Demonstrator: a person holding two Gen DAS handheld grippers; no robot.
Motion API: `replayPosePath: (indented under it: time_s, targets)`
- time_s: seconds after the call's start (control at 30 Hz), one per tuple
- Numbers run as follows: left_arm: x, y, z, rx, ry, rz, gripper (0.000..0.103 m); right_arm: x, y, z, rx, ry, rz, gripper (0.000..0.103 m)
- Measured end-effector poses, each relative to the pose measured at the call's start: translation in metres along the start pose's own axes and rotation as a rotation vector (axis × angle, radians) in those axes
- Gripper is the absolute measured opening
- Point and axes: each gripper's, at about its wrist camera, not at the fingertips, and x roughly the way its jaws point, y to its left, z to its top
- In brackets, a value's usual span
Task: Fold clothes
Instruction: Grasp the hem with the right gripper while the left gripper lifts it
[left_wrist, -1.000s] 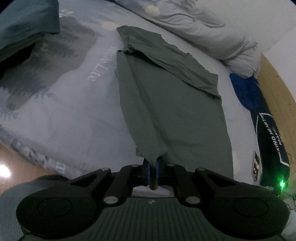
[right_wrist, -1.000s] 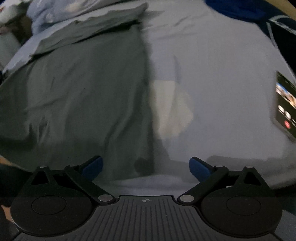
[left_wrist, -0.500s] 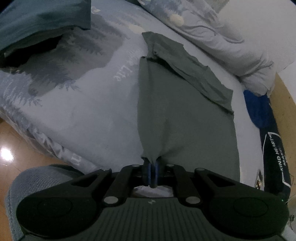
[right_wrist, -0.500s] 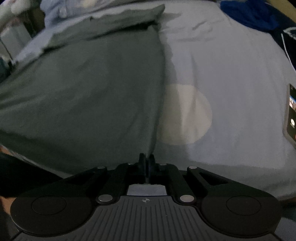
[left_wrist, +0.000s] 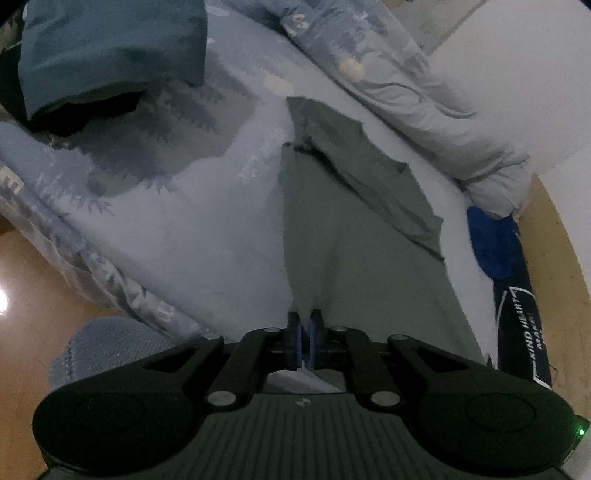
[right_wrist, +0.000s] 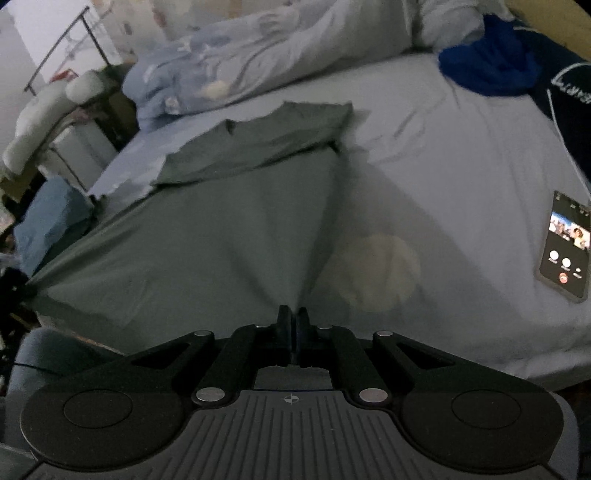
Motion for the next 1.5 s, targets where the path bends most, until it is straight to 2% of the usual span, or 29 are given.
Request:
replayPosePath:
  time_s: [0.2, 0.37, 0.5, 0.7, 0.83, 1.03, 1.37, 1.5]
  targets:
    - [-0.032, -0.002, -0.019, -0.056, -0.014, -0.026, 0.007, -0.044, 0.017, 0.002, -0.004, -0.021, 0.049, 0.003]
    - [-0.033, 0.01, -0.02, -0.18, -0.016, -0.041, 0.007, -0.059, 0.009, 0.012, 0.047, -0.031, 0.076, 0.003]
    - [-0.025, 0.013, 0.003, -0.265, -0.052, -0.062, 0.007, -0.054, 0.002, 0.038, 0.099, -0.075, 0.095, 0.003]
    - [-0.004, -0.006, 0.067, -0.305, -0.146, -0.125, 0.007, -0.03, 0.001, 0.108, 0.088, -0.146, 0.124, 0.003]
    - [0.03, -0.02, 0.111, -0.338, -0.181, -0.143, 0.007, 0.0, -0.003, 0.159, 0.077, -0.177, 0.133, 0.003]
    - [0.105, -0.035, 0.183, -0.344, -0.179, -0.088, 0.007, 0.069, -0.024, 0.232, 0.102, -0.185, 0.123, 0.003]
    - [0.215, -0.045, 0.275, -0.345, -0.15, -0.001, 0.007, 0.195, -0.06, 0.313, 0.166, -0.163, 0.076, 0.003]
    - [0.261, -0.047, 0.308, -0.323, -0.123, 0.046, 0.007, 0.252, -0.071, 0.334, 0.136, -0.11, 0.028, 0.003]
